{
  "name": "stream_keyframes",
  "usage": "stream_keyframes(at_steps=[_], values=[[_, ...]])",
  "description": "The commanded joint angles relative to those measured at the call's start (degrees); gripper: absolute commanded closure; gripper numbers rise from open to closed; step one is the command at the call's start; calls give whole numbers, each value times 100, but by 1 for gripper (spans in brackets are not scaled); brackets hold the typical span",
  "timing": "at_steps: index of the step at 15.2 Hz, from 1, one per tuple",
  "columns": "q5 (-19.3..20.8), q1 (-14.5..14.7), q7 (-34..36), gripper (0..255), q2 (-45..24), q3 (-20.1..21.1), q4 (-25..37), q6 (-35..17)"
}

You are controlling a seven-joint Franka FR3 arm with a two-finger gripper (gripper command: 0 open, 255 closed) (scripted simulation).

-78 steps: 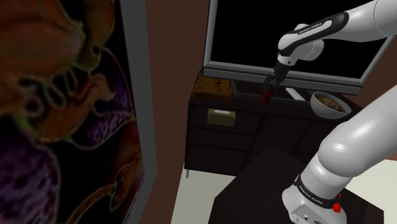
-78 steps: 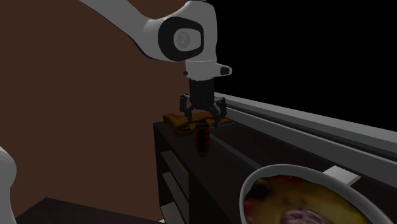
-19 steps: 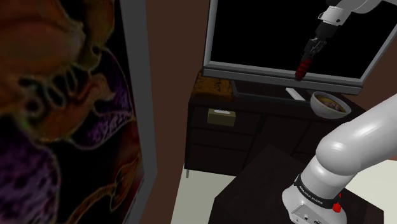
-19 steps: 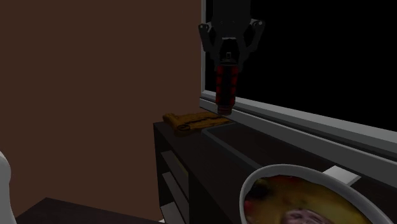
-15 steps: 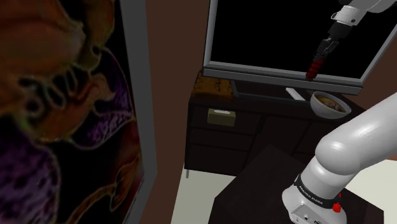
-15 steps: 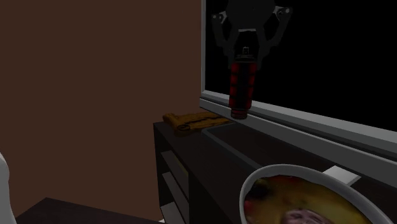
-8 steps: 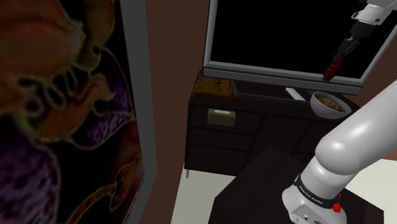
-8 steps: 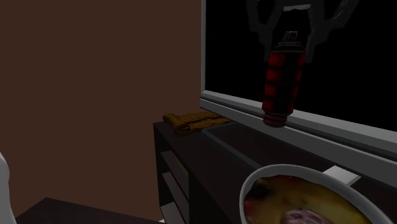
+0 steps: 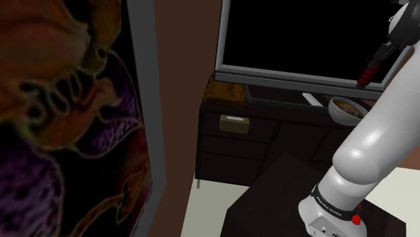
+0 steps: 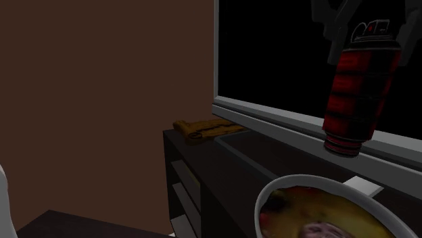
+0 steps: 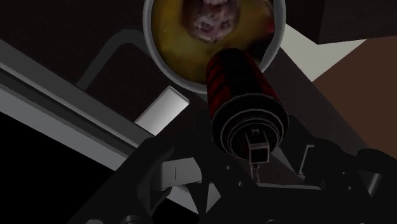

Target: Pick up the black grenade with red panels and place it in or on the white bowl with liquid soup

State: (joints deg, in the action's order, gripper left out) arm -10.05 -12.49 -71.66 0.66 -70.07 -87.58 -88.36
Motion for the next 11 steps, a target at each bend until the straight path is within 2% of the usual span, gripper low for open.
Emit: stream_keyframes(at_steps=[1, 11], values=[[98, 28, 33, 255, 100, 36, -182, -162], [510, 52, 215, 255, 548, 266, -1161, -1006]])
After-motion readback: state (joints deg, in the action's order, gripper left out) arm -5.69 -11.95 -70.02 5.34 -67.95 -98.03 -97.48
